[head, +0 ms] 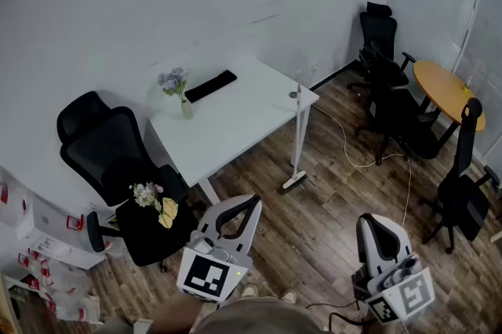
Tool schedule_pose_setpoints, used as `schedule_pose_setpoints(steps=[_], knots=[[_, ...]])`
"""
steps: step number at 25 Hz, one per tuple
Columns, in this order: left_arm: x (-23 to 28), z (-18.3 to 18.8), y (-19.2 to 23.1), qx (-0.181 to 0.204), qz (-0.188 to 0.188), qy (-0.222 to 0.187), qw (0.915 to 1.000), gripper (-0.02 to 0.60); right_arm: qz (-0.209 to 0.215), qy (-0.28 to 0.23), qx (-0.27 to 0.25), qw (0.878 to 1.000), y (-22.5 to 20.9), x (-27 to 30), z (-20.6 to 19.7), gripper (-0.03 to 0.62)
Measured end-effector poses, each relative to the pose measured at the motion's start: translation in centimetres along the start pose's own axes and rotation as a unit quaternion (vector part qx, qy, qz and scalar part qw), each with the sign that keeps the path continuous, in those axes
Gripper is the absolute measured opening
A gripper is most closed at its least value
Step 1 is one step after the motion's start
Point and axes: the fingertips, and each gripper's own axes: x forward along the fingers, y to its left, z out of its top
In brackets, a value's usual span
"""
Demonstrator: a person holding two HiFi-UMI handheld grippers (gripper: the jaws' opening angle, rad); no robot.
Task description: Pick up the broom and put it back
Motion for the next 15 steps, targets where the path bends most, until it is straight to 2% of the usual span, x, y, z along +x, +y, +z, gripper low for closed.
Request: schedule_pose_setpoints(steps=[8, 15], knots=[[0.9, 0.4, -0.4, -0.01, 0.004, -0.007, 0.9999, 0.015, -0.011, -0.007, 0.007, 1.0, -1.6, -0.2, 0.0, 0.029], [1.7, 0.5, -1.5, -0.013, 0.008, 0.0, 0.9999, 0.015, -0.002, -0.011, 0.006, 1.0, -2.7, -1.0, 0.0, 0.031]])
